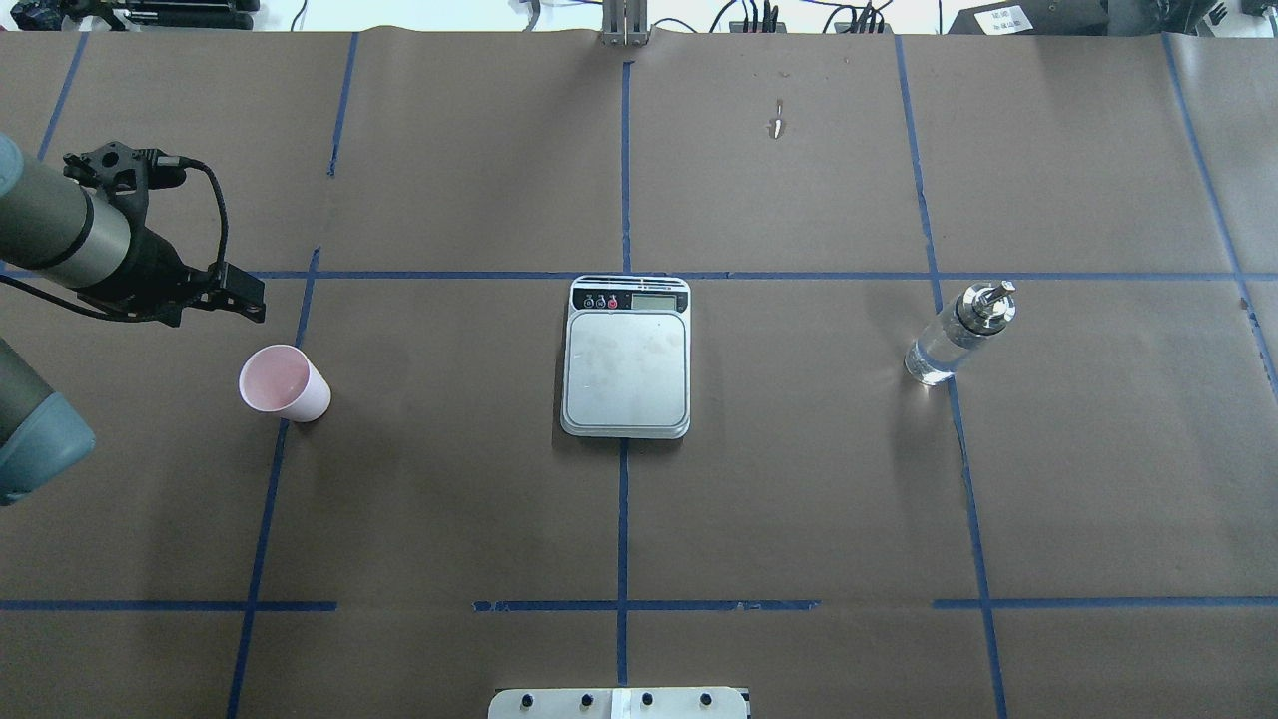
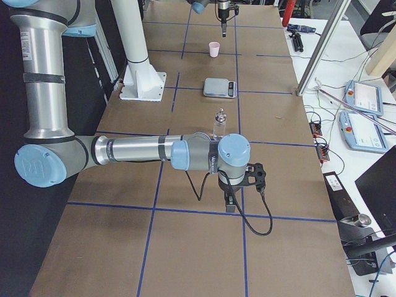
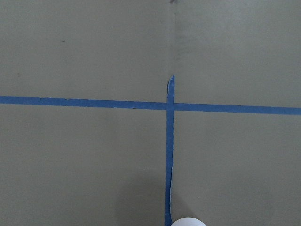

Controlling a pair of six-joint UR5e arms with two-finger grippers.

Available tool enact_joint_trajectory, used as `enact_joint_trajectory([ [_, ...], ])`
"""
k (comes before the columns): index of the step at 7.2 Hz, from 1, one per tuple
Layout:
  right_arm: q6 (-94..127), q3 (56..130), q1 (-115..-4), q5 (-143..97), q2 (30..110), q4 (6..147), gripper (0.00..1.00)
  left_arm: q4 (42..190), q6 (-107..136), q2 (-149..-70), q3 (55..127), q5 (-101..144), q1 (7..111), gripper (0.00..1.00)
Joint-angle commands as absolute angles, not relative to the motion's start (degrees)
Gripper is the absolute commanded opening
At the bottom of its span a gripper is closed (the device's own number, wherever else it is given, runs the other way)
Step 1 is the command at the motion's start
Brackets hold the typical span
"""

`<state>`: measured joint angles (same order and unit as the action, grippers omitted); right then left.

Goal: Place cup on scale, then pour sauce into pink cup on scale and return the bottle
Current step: 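Move the left gripper down to the pink paper cup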

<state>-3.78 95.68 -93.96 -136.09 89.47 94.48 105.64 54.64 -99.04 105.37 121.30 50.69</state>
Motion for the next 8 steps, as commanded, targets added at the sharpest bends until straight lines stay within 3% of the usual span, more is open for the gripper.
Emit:
enact_joint_trajectory([
  [1,-3.7,95.8,-94.0,-136.2,89.5,94.5,1.00,105.7,54.7,-98.5,105.5,121.1,49.2,1.00],
  [8,-3.7,96.2,-94.0,-136.2,89.3,94.4,1.00,105.6,53.7,-98.5,104.2,120.9,46.3,0.99],
])
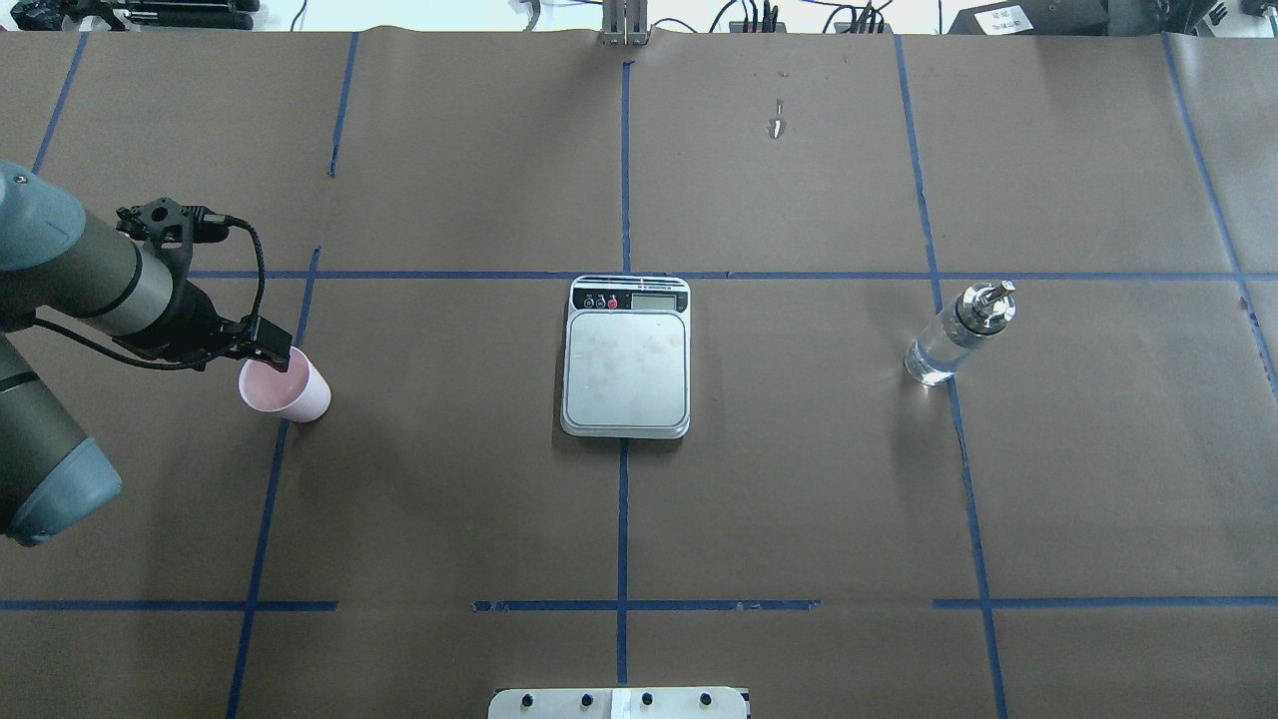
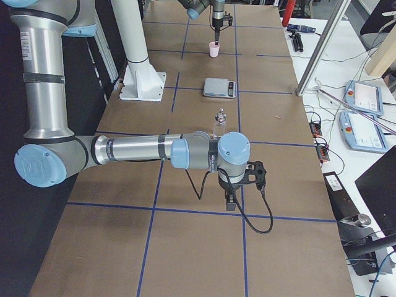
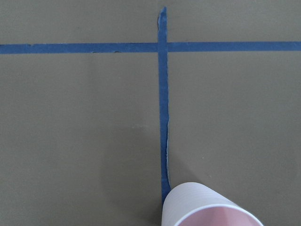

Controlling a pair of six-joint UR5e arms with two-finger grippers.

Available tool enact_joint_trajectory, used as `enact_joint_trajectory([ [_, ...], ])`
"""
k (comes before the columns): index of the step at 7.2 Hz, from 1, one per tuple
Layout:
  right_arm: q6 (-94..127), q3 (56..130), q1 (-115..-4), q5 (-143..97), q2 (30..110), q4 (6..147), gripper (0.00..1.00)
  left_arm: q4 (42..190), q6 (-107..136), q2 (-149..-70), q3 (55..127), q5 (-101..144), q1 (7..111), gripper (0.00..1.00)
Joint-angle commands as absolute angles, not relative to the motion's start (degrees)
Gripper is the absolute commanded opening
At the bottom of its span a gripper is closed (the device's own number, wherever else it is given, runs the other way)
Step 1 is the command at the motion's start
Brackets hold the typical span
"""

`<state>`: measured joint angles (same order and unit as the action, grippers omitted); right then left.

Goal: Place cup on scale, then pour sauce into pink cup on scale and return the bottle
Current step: 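Move the left gripper down to the pink paper cup, then close the left gripper on the pink cup's rim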

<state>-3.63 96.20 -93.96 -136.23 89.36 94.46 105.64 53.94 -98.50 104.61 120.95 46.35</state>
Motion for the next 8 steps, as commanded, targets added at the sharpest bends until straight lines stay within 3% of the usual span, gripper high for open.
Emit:
enact_joint_trajectory([
  [1,-3.7,96.3,-94.0,-136.2,89.3,94.4,1.00,105.6,53.7,-98.5,104.2,120.9,46.1,0.99],
  [6,-3.8,96.3,-94.0,-136.2,89.0,94.4,1.00,105.6,53.6,-98.4,103.8,120.9,45.1,0.86],
  [8,-3.8,96.3,-94.0,-136.2,89.0,94.4,1.00,105.1,53.7,-98.4,103.8,120.9,45.1,0.46],
])
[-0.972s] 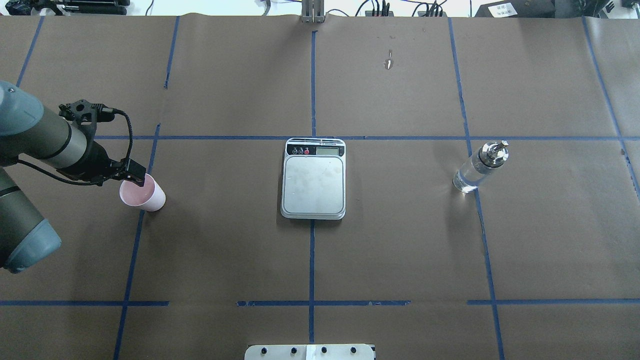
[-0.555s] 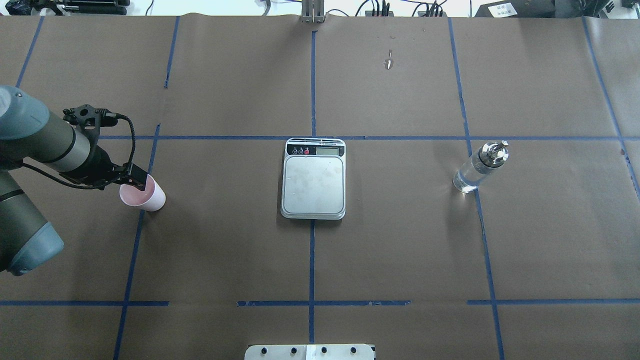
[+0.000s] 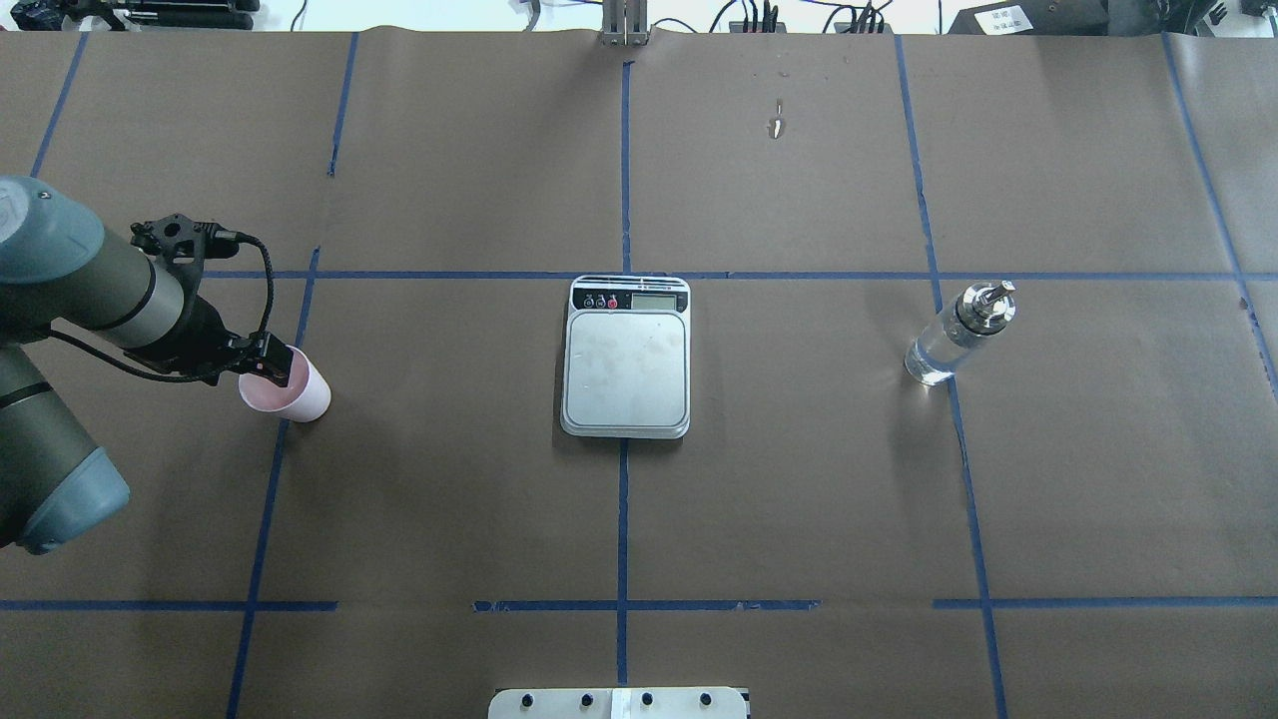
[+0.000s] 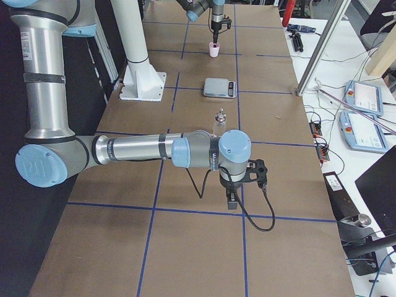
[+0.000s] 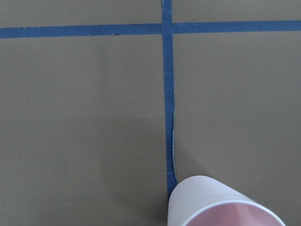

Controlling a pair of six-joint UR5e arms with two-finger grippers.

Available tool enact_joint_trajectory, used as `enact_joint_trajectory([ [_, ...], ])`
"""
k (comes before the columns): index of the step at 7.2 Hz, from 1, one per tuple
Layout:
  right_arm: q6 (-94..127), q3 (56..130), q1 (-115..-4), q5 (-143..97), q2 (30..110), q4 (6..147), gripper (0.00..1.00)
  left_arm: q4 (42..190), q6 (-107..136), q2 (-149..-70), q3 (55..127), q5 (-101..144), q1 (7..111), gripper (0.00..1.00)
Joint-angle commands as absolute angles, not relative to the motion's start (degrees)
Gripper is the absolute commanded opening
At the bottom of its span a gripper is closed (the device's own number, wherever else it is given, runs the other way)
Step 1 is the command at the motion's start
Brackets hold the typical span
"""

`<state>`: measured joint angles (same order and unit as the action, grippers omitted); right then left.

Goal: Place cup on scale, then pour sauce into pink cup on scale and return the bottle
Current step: 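Close the left gripper on the pink cup's rim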

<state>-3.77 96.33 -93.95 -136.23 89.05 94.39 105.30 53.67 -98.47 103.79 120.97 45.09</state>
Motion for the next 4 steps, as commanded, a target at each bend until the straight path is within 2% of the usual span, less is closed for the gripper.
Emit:
enact_joint_trajectory([
  [1,-3.8,96.3,-94.0,-136.2,89.0,94.4,1.00,105.0,53.6,-98.4,103.9,121.0,45.1,0.28],
  [2,-3.8,96.3,-94.0,-136.2,88.9,94.4,1.00,104.9,53.6,-98.4,104.4,121.0,45.1,0.00],
  [4,-3.8,96.3,-94.0,-136.2,88.9,94.4,1.00,104.7,54.0,-96.9,106.0,121.5,45.1,0.00],
])
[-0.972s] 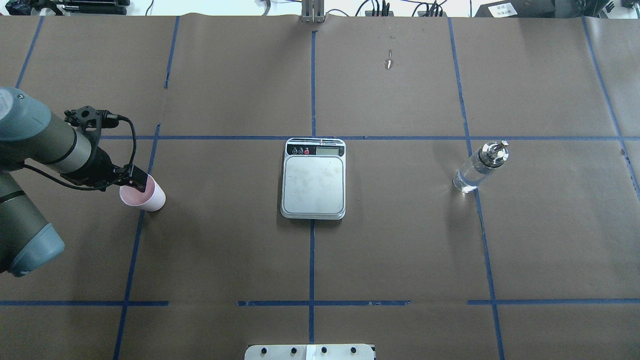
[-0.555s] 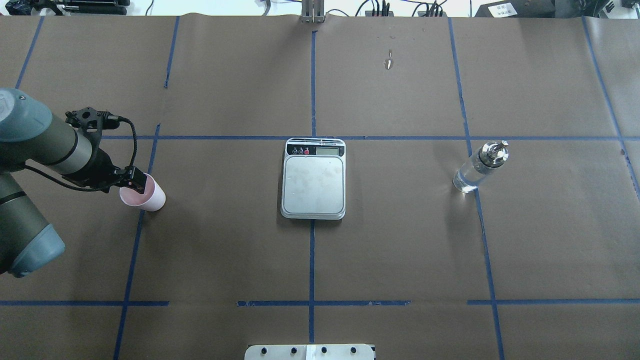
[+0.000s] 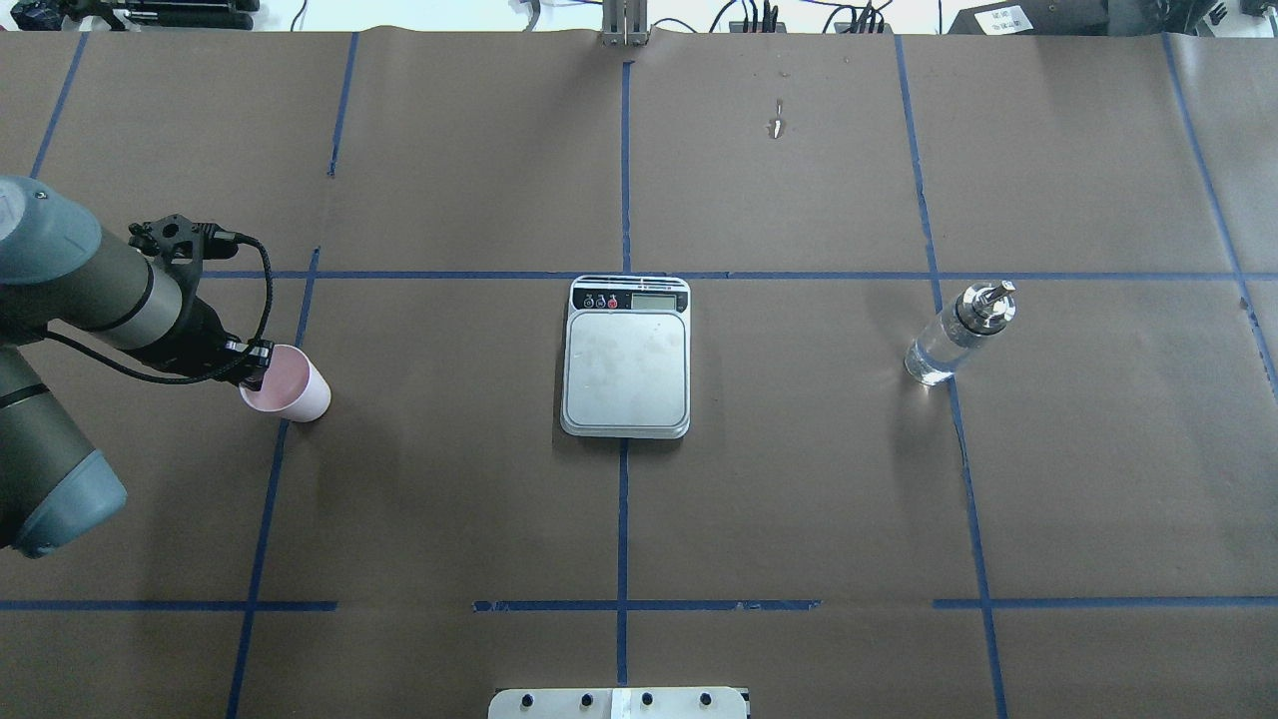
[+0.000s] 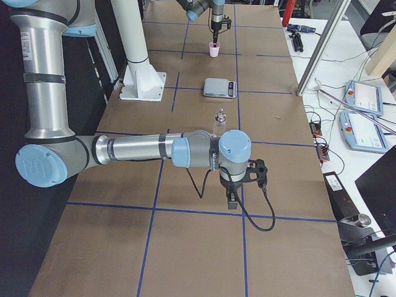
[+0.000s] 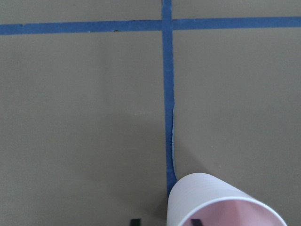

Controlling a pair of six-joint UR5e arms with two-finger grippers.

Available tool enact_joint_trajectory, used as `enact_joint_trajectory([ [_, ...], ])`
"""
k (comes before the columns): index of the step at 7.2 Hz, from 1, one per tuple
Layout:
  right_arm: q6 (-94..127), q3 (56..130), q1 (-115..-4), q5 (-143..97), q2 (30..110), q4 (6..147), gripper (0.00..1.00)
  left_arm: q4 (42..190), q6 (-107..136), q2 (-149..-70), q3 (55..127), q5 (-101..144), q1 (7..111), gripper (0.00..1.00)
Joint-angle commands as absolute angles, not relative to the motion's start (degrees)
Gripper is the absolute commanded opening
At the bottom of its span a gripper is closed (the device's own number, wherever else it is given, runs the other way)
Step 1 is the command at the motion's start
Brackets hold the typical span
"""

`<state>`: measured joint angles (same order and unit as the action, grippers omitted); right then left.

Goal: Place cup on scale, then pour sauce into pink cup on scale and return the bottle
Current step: 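Close the left gripper on the pink cup's rim, then carry the pink cup with the left gripper over the scale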

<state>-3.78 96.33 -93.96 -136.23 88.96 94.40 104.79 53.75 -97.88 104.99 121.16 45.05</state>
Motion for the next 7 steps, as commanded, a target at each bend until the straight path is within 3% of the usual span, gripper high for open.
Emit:
enact_joint_trajectory([
  [1,-3.8,96.4,-94.0,-136.2,88.9,94.4,1.00,103.2,54.4,-96.7,107.5,121.7,45.2,0.00],
  [4,-3.9,97.3,-94.0,-136.4,88.8,94.5,1.00,77.6,53.7,-103.8,121.2,121.8,45.9,0.00],
  [7,-3.8,97.9,-94.0,-136.6,88.8,94.7,1.00,67.1,62.6,-120.5,118.8,126.8,45.9,0.00],
])
